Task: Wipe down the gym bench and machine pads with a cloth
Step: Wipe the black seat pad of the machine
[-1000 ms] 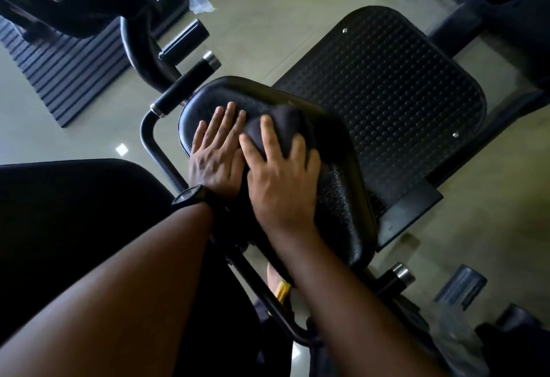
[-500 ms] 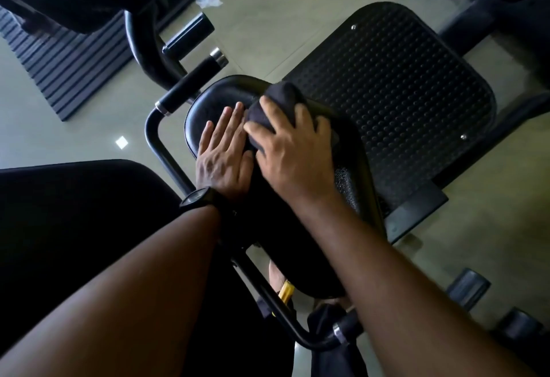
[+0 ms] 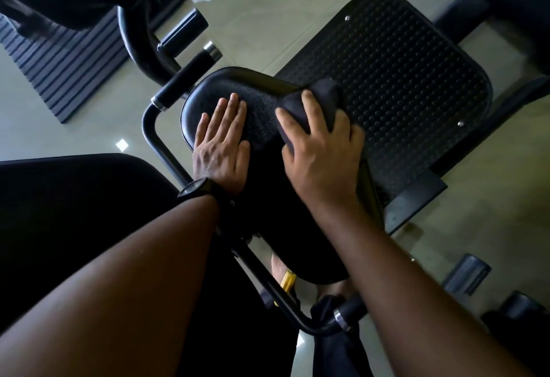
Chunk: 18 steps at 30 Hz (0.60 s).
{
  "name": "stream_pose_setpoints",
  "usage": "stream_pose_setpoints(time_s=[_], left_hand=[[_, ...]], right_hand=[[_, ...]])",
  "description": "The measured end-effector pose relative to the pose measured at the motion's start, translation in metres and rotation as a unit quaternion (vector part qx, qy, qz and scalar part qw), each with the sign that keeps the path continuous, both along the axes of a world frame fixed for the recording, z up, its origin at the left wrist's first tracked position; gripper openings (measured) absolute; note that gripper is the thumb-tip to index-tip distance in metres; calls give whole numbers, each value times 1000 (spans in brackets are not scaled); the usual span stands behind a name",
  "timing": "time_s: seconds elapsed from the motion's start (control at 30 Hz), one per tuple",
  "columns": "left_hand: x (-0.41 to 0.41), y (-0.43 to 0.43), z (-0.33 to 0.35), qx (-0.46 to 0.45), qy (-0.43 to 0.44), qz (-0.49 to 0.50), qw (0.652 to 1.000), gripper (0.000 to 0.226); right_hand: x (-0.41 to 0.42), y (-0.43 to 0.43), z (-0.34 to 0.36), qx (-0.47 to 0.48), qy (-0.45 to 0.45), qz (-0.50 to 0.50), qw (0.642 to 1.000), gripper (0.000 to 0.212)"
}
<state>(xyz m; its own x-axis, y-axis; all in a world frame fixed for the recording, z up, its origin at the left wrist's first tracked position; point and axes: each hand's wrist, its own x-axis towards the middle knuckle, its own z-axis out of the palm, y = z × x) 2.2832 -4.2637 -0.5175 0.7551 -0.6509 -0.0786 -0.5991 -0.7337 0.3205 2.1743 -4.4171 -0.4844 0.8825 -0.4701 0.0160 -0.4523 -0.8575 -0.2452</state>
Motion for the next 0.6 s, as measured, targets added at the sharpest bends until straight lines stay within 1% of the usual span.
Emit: stream_pose_setpoints(time_s=[0.03,0.07,0.1,0.13,0.2,0.23,0.27,0.33,0.4,0.5,0.53,0.57,0.6], left_hand=[[0,0,0,0,-2,-3,1000,70],[0,1,-1,3,-5,-7,1000,71],[1,1,-1,7,-7,-11,1000,73],[0,2,-1,11,-7,-17,1000,74],[1,2,-1,11,-6,-21,1000,75],[1,2,-1,10,-6,-22,1000,75],[1,3,-1,11,-6,-23,1000,75],[1,2,-1,10,-10,-24,1000,75],[1,2,0,7,-10,-22,1000,75],[2,1,1,-1,-11,-22,1000,76],[2,0,1,-2,-14,-22,1000,76],[1,0,1,-2,-13,-22,1000,76],[1,0,1,-2,-12,-20,1000,76]], right_hand=[[4,-14,-2,-12,-5,27,1000,53],[3,-26,-5,-12,-9,28,999,53],[-2,-34,-6,5,-11,-2,1000,54],[-13,-36,-8,36,-16,-62,997,55],[-40,-22,-8,79,-21,-212,974,56],[-54,-7,-5,74,-10,-261,963,57],[-66,12,-3,60,8,-271,961,58],[-77,48,0,38,23,-227,973,59],[-74,66,0,22,11,-146,989,56],[-60,34,-1,-2,3,-11,1000,54],[-57,20,-2,-11,4,7,1000,54],[-58,9,-2,-10,11,-5,1000,56],[-61,2,-3,3,16,-46,999,57]])
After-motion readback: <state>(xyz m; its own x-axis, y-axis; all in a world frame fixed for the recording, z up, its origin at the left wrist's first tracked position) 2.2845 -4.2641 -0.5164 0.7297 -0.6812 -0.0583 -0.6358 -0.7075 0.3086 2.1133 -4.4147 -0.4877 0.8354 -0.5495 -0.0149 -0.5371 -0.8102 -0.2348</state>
